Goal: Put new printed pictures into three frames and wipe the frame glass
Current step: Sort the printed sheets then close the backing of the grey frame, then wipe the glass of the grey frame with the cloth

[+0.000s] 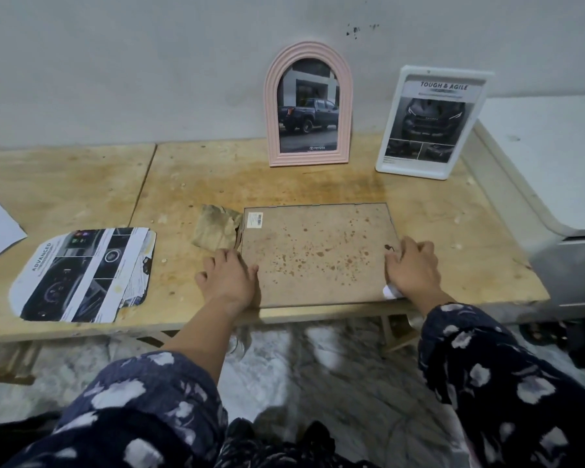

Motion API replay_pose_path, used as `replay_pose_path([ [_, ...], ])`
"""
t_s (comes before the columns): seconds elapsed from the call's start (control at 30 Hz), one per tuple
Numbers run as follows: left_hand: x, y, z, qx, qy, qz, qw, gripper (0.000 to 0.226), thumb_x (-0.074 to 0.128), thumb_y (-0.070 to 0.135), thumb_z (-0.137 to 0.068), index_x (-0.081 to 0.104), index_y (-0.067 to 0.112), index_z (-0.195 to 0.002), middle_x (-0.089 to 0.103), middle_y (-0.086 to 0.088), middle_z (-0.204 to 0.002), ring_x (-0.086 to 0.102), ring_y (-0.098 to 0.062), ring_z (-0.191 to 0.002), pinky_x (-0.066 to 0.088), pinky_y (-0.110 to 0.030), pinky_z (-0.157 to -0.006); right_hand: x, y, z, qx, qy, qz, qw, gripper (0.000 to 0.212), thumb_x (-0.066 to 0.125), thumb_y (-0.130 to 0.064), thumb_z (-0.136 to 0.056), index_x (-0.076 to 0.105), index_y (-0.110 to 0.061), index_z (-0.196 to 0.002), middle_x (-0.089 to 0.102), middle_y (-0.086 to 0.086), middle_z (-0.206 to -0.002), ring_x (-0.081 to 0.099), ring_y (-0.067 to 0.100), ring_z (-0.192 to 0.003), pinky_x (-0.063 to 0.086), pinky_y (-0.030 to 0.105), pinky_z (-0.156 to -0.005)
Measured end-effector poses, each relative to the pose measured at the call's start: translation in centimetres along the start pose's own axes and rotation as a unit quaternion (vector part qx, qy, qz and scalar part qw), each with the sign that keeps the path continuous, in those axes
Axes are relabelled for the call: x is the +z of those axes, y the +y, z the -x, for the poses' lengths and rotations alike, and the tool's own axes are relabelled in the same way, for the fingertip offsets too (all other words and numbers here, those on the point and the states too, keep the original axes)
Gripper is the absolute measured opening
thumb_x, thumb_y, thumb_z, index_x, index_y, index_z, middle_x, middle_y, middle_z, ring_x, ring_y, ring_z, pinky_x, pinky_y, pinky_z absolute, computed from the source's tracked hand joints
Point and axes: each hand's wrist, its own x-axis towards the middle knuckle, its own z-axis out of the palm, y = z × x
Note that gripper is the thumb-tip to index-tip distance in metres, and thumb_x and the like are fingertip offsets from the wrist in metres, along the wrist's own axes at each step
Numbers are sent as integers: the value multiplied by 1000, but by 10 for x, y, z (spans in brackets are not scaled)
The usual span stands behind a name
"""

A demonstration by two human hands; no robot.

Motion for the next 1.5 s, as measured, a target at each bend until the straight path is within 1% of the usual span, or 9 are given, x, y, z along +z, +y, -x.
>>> replay_pose_path([
  [0.2, -8, 6, 10, -60, -40, 118, 990, 61, 25, 58, -95, 48, 18, -135, 38, -9, -142, 29, -32, -131, 25, -48, -104, -11, 4, 3, 73, -45, -123, 989, 68, 22, -59, -94, 63, -4, -95, 62, 16, -102, 56, 32, -90, 45, 39, -86],
  [0.33, -35, 4, 2, -77, -41, 232, 969, 91, 8, 78, -85, 54, 16, -132, 46, -12, -140, 37, -36, -128, 30, -51, -108, -47, 1, 3, 99, -64, -299, 947, 78, 13, -65, -94, 66, -9, -103, 66, 11, -103, 60, 25, -90, 44, 36, -92],
  [0.43, -65, 5, -2, -83, -74, 418, 902, 95, 4, 80, -83, 54, 15, -132, 51, -7, -131, 47, -25, -116, 30, -35, -105, -73, -1, 5, 90, -78, -426, 897, 81, 5, -67, -92, 59, -15, -123, 56, 2, -121, 53, 19, -109, 31, 39, -107],
  [0.63, -100, 21, 2, -7, -48, 572, 819, 78, 2, 61, -96, 47, 13, -137, 38, -2, -151, 27, -18, -143, 11, -49, -118, -99, -22, 5, 13, -46, -553, 832, 81, -1, -69, -90, 51, -25, -135, 46, -2, -145, 37, 23, -138, 7, 50, -115],
  [0.8, -87, 26, -7, 26, -22, 551, 834, 41, 23, 48, -101, 56, 26, -112, 57, 3, -122, 51, -22, -116, 36, -41, -98, -106, -34, 2, -3, -17, -530, 848, 75, 1, -61, -96, 52, -21, -134, 59, -7, -103, 55, 23, -112, 29, 40, -106],
  [0.9, -65, 14, -18, 2, 11, 500, 866, 23, 38, 34, -100, 57, 29, -113, 60, -5, -121, 54, -26, -108, 42, -44, -98, -93, -37, -3, 23, -30, -528, 848, 67, 6, -57, -98, 53, -20, -127, 55, -4, -89, 57, 15, -81, 49, 15, -58],
  [1.07, -35, 5, -22, -53, -6, 518, 854, 26, 44, 24, -98, 59, 19, -119, 63, -9, -116, 58, -25, -100, 47, -41, -94, -52, -32, -13, 79, -69, -533, 839, 81, 18, -76, -86, 57, -16, -124, 69, 11, -105, 67, 31, -95, 51, 47, -93],
  [1.23, -24, -5, -25, -113, -57, 552, 824, 20, 41, 34, -100, 52, 21, -89, 59, -13, -95, 56, -25, -83, 49, -49, -89, -29, -33, -16, 120, -94, -517, 842, 83, 22, -77, -84, 54, -16, -131, 68, 14, -112, 65, 32, -101, 49, 49, -97],
  [1.5, -71, -68, -40, -171, -5, 574, 801, 25, 37, 31, -101, 54, 21, -86, 58, -12, -90, 53, -25, -72, 49, -41, -71, -18, -102, -17, 57, -113, -467, 875, 60, 12, -49, -102, 54, -14, -126, 58, -2, -82, 52, 13, -64, 39, 25, -50],
])
